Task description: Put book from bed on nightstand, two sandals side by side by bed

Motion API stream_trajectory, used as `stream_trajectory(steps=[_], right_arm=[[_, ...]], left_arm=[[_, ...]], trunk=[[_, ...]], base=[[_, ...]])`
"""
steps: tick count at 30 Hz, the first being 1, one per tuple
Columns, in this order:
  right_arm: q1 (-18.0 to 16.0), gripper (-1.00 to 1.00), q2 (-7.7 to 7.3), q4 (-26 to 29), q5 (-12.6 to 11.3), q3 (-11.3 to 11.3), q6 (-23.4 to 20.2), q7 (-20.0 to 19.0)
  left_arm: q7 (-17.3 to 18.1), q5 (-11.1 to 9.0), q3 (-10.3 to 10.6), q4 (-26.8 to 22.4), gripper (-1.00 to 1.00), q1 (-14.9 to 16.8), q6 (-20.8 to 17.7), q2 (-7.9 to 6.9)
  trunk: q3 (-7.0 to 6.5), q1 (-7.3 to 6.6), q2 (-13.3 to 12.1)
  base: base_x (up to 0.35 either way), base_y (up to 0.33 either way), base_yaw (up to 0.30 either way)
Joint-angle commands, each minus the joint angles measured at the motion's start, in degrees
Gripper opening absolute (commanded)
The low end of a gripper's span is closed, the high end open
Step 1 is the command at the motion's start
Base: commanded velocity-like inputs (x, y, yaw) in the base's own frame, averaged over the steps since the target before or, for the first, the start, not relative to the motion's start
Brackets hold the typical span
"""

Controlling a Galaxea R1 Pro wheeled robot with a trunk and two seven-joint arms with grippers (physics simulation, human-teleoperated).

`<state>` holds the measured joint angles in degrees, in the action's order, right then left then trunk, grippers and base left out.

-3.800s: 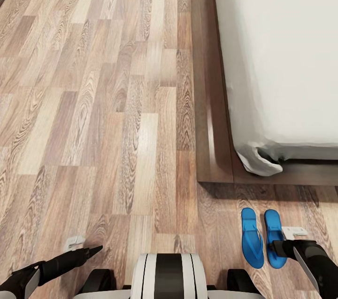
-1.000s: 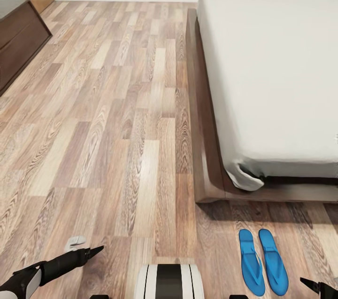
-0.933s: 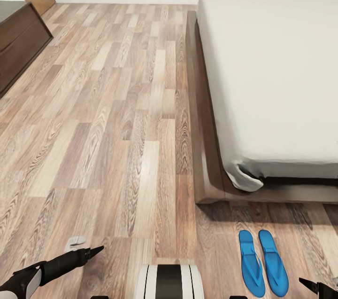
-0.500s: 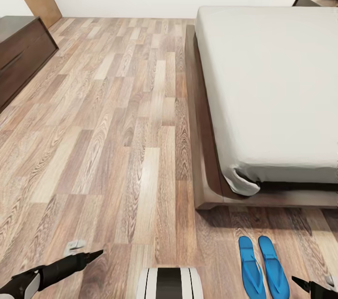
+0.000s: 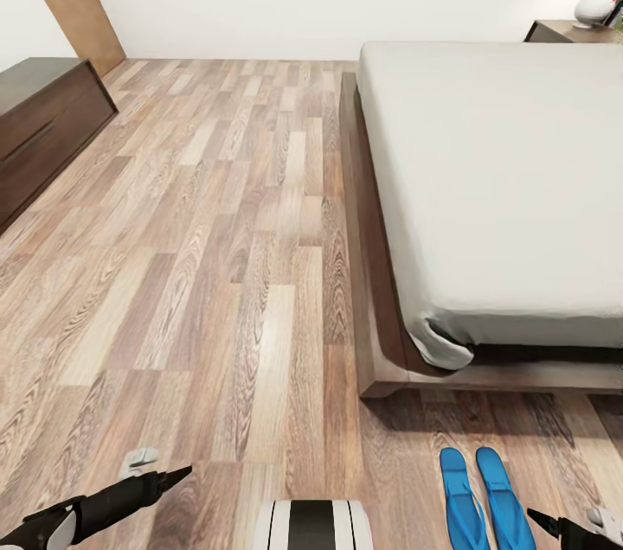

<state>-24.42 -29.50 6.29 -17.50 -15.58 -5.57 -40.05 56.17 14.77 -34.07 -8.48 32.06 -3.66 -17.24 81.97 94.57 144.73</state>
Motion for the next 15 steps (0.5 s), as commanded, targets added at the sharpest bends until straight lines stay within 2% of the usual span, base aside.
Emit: stream_trajectory(steps=[1, 15], right_arm=[[-0.01, 1.0, 0.17, 0.03, -0.2, -0.33, -0.58, -0.22], [-0.01, 1.0, 0.81, 0.03, -0.16, -0.33, -0.5, -0.21]], left_arm=[[0.27, 0.44, -0.48, -0.05, 1.0, 0.02, -0.39, 0.02], [0.23, 0.45, -0.48, -0.05, 1.0, 0.02, -0.39, 0.06]], trunk=[[-0.19, -0.03, 0.0], [-3.3, -0.39, -0.19]], base=[[0.0, 0.0, 0.0], [0.0, 0.0, 0.0]])
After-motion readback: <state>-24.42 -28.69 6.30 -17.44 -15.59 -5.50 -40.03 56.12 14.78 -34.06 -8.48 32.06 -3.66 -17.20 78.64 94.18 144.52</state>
